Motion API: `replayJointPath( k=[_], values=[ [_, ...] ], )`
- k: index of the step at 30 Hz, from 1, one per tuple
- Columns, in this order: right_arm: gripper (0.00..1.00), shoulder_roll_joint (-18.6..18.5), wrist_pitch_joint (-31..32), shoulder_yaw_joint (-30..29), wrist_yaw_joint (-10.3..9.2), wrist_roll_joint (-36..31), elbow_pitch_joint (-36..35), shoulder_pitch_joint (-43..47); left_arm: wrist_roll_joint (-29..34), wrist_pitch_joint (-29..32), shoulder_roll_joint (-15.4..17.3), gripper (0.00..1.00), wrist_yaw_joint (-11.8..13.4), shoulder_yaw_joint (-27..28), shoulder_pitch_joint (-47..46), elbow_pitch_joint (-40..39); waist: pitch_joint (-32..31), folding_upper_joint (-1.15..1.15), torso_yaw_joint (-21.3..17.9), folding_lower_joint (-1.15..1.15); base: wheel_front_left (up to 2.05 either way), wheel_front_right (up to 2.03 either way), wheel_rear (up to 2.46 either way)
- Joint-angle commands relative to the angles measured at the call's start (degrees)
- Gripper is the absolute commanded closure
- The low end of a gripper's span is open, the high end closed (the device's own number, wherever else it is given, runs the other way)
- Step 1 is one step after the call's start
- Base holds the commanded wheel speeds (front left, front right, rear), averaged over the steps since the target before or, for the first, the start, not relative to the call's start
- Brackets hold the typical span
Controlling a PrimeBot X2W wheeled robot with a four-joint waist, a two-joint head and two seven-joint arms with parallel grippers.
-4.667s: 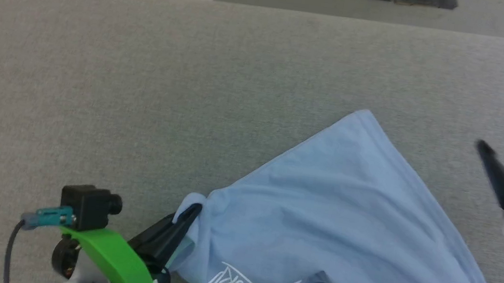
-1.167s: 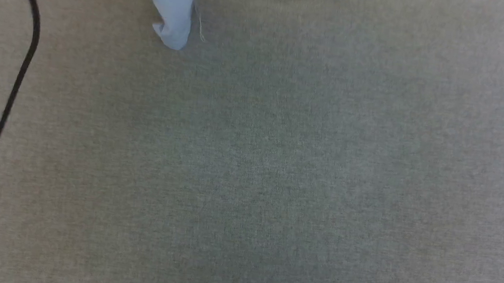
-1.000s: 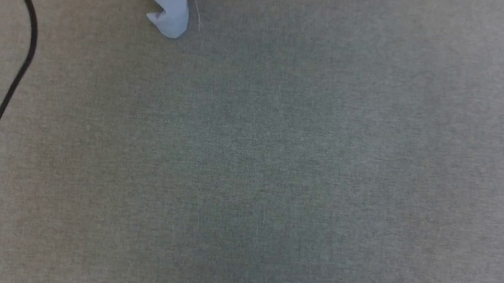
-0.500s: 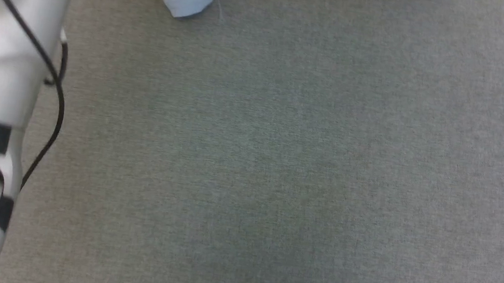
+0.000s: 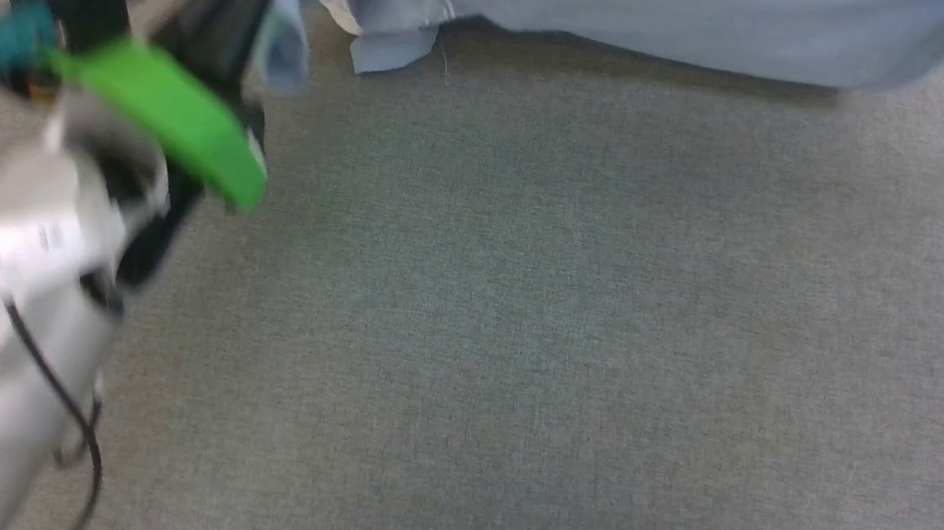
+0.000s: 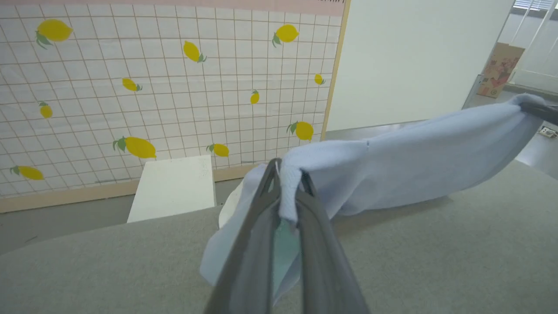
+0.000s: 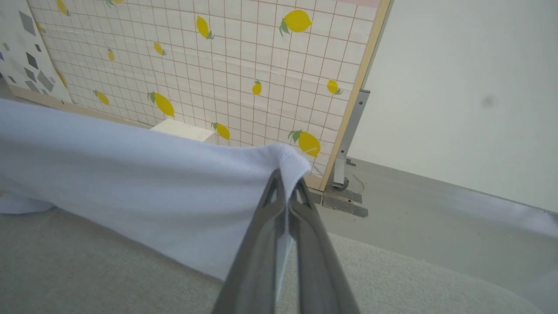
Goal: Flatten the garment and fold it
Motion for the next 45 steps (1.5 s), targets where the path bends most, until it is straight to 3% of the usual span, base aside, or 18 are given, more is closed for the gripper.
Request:
replayJointPath(
  k=[1, 6, 8, 9, 13, 26, 34, 45],
  values=[
    [1.0, -1.13, 0.86, -1.32, -0.12, 1.77, -3.09, 4.21, -0.68, -0.55, 0.67, 1.0, 1.56, 0.53, 3.76, -2.07, -0.98, 0.0, 0.22, 0.0, 0.0, 0.0, 0.0],
    [1.0, -1.96, 5.27, -6.39, -0.12, 5.66, -15.48, 18.6, -2.25, -0.4, 2.12, 1.0, 4.77, 0.23, 16.09, -8.75, -3.5, 0.0, 0.4, 0.0, 0.0, 0.0, 0.0],
    [1.0, -1.37, 7.43, -8.5, -0.12, 6.31, -19.87, 23.86, -3.37, 0.45, 2.66, 1.0, 5.57, -0.14, 20.4, -10.75, -4.42, 0.0, 0.38, 0.0, 0.0, 0.0, 0.0],
    [1.0, 0.51, 11.68, -10.09, -0.12, 7.71, -25.87, 31.57, -5.98, 1.35, 2.8, 1.0, 6.97, 0.17, 26.01, -12.98, -5.92, 0.0, 0.3, 0.0, 0.0, 0.0, 0.0],
    [1.0, 1.34, 18.23, -10.51, -0.12, 10.12, -31.2, 40.74, -9.25, 2.62, 3.22, 1.0, 7.81, 0.32, 32.18, -14.04, -7.93, 0.0, 0.17, 0.0, 0.0, 0.0, 0.0],
    [1.0, 5.44, 33.19, -18.32, -0.12, 18.54, -39.0, 62.41, -19.89, 11.3, 5.92, 1.0, 10.11, -1.8, 50.25, -18.73, -14.77, 0.0, 0.46, 0.0, 0.0, 0.0, 0.0],
    [1.0, 10.29, 46.2, -24.72, -0.12, 18.53, -44.57, 74.14, -24.34, 15.09, 8.54, 1.0, 12.32, -2.11, 58.5, -24.57, -19.27, 0.0, 0.2, 0.0, 0.0, 0.0, 0.0],
    [1.0, 19.01, 63.09, -32.71, -0.12, 15.1, -54.81, 83.65, -28.08, 19.62, 12.8, 1.0, 16.22, -2.62, 67.42, -34.58, -23.88, 0.0, -0.27, 0.0, 0.0, 0.0, 0.0]
  ],
)
